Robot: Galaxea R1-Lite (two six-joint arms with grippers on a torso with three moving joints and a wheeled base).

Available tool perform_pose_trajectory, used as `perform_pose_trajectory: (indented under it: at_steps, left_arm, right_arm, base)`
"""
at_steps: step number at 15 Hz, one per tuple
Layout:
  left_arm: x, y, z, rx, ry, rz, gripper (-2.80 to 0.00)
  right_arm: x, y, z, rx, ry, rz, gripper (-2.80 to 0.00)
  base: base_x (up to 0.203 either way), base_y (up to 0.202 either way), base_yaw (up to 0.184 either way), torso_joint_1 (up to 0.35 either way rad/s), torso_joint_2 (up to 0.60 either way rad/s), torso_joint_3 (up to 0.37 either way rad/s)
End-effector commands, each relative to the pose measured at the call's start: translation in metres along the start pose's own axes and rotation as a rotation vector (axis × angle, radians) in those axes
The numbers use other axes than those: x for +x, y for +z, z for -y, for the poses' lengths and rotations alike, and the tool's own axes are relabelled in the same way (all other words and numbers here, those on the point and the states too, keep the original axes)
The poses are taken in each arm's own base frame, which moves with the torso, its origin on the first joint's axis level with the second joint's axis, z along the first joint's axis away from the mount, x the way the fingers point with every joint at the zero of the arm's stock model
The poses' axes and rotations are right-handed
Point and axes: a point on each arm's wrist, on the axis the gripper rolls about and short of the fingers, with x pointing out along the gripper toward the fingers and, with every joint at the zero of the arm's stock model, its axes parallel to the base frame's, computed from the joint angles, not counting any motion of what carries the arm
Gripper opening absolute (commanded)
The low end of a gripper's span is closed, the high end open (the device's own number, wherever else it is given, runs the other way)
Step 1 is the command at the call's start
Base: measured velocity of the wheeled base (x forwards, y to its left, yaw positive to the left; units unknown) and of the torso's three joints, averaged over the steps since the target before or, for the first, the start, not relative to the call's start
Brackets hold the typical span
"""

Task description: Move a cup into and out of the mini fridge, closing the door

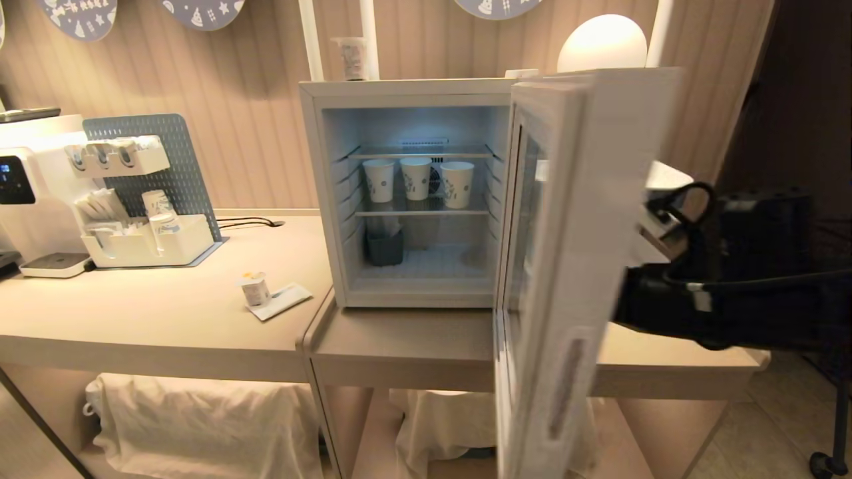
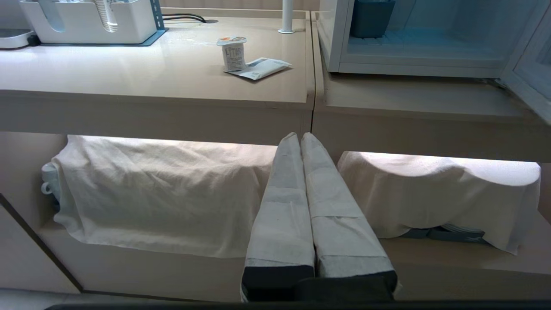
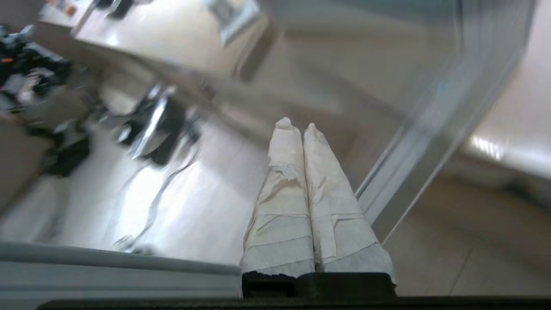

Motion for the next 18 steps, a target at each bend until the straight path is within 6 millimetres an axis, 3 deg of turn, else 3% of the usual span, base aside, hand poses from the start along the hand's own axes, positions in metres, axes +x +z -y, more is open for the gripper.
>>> perform_pose_trajectory:
  at_steps: [1, 5, 7, 9, 13, 16, 18]
  left_arm:
    - [0.000, 0.000, 0.000, 0.000, 0.000, -0.001, -2.80]
    - [0.000, -0.001, 0.000, 0.000, 0.001, -0.002, -2.80]
    - [0.000, -0.001, 0.000, 0.000, 0.000, -0.002, -2.80]
    - [0.000, 0.000, 0.000, 0.000, 0.000, -0.001, -2.80]
    - [0.000, 0.000, 0.000, 0.000, 0.000, -0.001, -2.80]
    - [0.000, -0.001, 0.000, 0.000, 0.000, -0.002, -2.80]
    - [0.000, 0.000, 0.000, 0.000, 0.000, -0.001, -2.80]
  right_arm:
    - [0.072, -0.005, -0.024, -0.112, -0.149, 0.055, -2.80]
    - [0.151, -0.011, -0.058, -0.321, -0.270, 0.167, -2.80]
    - [0.162, -0.018, -0.071, -0.369, -0.294, 0.195, -2.80]
    - [0.151, -0.020, -0.070, -0.370, -0.302, 0.184, -2.80]
    - [0.075, -0.010, -0.073, -0.367, -0.373, 0.282, -2.80]
    - [-0.015, 0.007, -0.064, -0.360, -0.584, 0.467, -2.80]
    - [-0.094, 0.013, -0.048, -0.342, -0.755, 0.628, -2.80]
  base:
    - [0.000, 0.000, 0.000, 0.000, 0.00, 0.000]
    - [0.000, 0.000, 0.000, 0.000, 0.00, 0.000]
    - [0.000, 0.000, 0.000, 0.000, 0.00, 0.000]
    - [0.000, 0.000, 0.000, 0.000, 0.00, 0.000]
    - [0.000, 0.000, 0.000, 0.000, 0.00, 0.000]
    - [0.000, 0.000, 0.000, 0.000, 0.00, 0.000]
    - [0.000, 0.000, 0.000, 0.000, 0.00, 0.000]
